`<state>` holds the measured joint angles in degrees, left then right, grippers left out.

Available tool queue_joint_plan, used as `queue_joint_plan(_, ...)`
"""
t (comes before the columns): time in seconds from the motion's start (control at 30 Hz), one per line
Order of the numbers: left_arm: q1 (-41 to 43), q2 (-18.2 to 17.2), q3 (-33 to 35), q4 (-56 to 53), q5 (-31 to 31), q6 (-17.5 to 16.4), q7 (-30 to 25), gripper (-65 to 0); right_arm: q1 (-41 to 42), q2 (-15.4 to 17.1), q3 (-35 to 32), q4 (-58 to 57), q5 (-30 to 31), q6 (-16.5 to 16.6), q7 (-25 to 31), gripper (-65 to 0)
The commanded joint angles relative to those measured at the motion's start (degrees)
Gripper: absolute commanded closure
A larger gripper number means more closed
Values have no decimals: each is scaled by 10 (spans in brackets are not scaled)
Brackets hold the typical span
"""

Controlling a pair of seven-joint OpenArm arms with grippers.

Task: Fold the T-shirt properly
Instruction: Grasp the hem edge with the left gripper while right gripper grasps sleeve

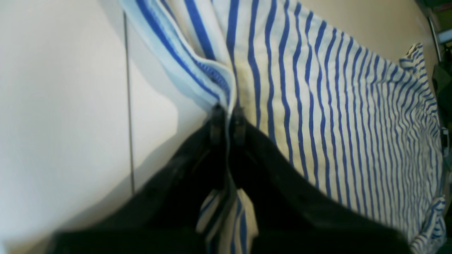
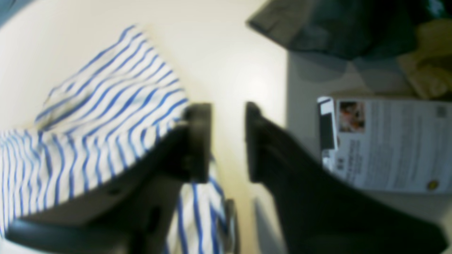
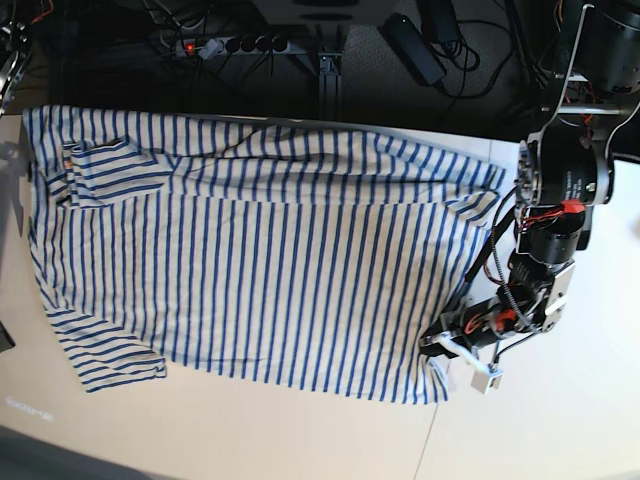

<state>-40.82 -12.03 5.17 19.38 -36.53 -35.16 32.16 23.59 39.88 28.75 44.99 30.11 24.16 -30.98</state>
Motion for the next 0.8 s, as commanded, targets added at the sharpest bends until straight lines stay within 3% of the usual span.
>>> queue_joint_plan(0.0,-12,-2,0,3,16,-2,20,0,31,17,3,-23,-1,20,21,-232)
queue_joint_plan(0.23,-12,-3,0,3,16,-2,55,0,111,13,3,-232,-25,16,44,-346)
queue_joint_plan(0.43,-12,-2,1,3,7,-3,53,0,110,-9,3,-265,-63,16,42,-345)
queue_joint_plan(0.77,-12,-2,1,3,3,-3,54,0,113,-84,-19,-265,-90,29,67,-345)
